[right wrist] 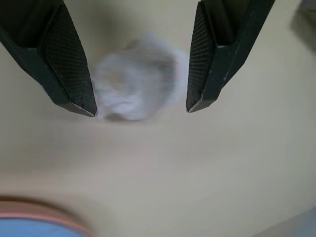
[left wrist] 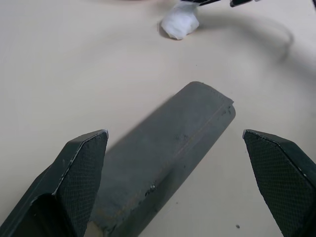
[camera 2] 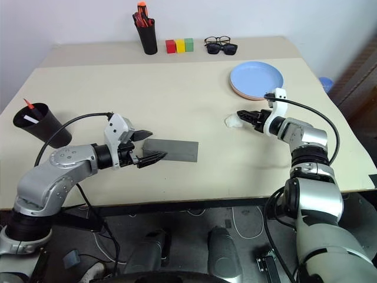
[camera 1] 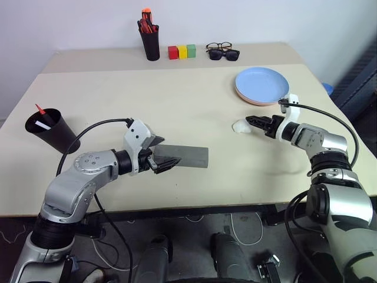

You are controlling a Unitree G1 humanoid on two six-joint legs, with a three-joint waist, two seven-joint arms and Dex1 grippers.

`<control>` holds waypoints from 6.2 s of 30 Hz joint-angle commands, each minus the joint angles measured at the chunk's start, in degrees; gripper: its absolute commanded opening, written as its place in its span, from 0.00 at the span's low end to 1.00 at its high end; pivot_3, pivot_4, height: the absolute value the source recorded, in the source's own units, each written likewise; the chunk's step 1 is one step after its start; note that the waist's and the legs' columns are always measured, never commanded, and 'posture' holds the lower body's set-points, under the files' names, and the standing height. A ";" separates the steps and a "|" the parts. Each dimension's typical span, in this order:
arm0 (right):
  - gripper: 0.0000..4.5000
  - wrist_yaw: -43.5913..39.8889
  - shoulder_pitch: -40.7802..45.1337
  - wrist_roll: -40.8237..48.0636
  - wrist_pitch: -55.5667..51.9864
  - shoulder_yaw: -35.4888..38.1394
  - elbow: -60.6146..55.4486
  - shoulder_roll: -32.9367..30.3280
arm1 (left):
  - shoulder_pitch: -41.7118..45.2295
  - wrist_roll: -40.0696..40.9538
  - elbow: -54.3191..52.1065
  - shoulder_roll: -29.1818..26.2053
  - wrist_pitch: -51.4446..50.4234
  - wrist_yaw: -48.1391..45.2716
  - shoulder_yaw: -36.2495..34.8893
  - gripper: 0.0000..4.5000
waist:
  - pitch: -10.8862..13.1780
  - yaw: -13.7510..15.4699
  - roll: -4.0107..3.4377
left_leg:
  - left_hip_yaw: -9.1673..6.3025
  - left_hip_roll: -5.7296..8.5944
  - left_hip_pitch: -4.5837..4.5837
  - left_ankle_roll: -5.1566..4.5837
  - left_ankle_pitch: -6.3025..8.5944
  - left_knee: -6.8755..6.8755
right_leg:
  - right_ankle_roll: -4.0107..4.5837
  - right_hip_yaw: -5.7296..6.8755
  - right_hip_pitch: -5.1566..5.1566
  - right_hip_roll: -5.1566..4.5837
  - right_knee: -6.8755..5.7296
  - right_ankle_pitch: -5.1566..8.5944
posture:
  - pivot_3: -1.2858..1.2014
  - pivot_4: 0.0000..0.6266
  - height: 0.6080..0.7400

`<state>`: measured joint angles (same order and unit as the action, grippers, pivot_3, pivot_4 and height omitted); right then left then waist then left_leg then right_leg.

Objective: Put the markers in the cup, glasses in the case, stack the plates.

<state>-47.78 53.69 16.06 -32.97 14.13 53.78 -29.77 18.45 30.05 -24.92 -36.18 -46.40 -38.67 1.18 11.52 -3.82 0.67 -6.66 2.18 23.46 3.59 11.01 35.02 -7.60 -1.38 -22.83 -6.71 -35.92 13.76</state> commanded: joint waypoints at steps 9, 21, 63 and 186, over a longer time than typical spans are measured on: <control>0.10 -2.11 -0.87 -1.65 -0.54 -5.09 -2.72 0.93 | -0.56 0.36 -2.39 -0.84 1.44 0.30 -2.16 1.00 | 0.00 0.05 0.00 | 0.00 0.00 0.00 0.00 0.00 -0.01 | -0.01 0.00 -0.01 0.00 0.01 0.00 | 0.52 0.24 1.00; 0.01 6.98 3.10 1.32 19.08 2.99 -0.13 1.86 | -0.84 0.32 -2.44 0.01 1.22 1.37 -1.74 1.00 | 0.00 -0.04 0.00 | 0.00 0.00 0.01 0.00 0.00 -0.03 | -0.02 0.00 -0.02 0.00 0.02 0.00 | 0.52 0.24 1.00; 0.06 -2.11 4.51 -5.81 36.92 -0.70 6.70 0.17 | -6.76 3.22 -8.39 -0.73 -2.23 5.75 -5.26 1.00 | 0.02 -0.13 0.00 | 0.01 -0.01 0.02 0.00 0.00 -0.29 | 0.00 0.00 0.00 0.00 0.36 -0.02 | 0.52 0.24 1.00; 0.51 -5.89 -11.58 1.04 23.75 -1.83 -27.32 -4.12 | -8.61 -0.74 -5.29 0.77 10.64 5.89 -7.86 1.00 | 0.02 1.05 -0.07 | 0.02 -0.02 -0.04 0.03 -0.03 -0.77 | -0.28 0.01 -0.10 0.00 0.48 -0.12 | 0.52 0.24 1.00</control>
<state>-51.71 44.85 14.19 -5.23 12.54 38.28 -32.21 9.94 31.30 -30.85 -35.68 -39.92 -32.69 -5.01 11.54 -2.77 0.61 -6.63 2.16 23.43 3.62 10.99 34.21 -7.88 -1.38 -23.00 -6.70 -35.46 13.64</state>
